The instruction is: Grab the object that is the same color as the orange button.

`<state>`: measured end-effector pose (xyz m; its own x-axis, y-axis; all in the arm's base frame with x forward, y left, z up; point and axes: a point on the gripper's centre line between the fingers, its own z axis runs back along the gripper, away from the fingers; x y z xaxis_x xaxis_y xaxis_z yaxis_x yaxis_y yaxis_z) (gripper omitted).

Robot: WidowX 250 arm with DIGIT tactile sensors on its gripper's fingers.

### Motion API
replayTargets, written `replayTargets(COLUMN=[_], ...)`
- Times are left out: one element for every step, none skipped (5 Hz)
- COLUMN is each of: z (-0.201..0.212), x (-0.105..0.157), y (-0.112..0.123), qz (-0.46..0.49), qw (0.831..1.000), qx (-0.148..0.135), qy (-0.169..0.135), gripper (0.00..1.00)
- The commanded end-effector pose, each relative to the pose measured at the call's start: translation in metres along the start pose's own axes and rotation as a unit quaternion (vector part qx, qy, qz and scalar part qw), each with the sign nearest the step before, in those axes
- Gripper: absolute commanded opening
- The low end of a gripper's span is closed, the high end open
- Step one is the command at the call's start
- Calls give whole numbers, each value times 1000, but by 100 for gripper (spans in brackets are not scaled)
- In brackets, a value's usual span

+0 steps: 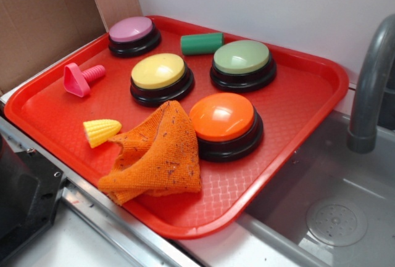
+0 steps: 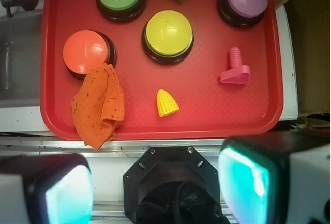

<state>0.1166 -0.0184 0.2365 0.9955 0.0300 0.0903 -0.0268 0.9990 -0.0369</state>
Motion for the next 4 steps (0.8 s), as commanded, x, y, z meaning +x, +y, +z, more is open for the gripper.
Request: replayTargets(z=[0,-23,-58,-107], x=[0,9,18,23], y=[0,-23,-48,-67], qz=[0,-24,-42,-16], qw=[1000,1000,999,999], qx=[0,-14,-19,-32], qy=[0,15,-11,-1], gripper=[100,100,100,100])
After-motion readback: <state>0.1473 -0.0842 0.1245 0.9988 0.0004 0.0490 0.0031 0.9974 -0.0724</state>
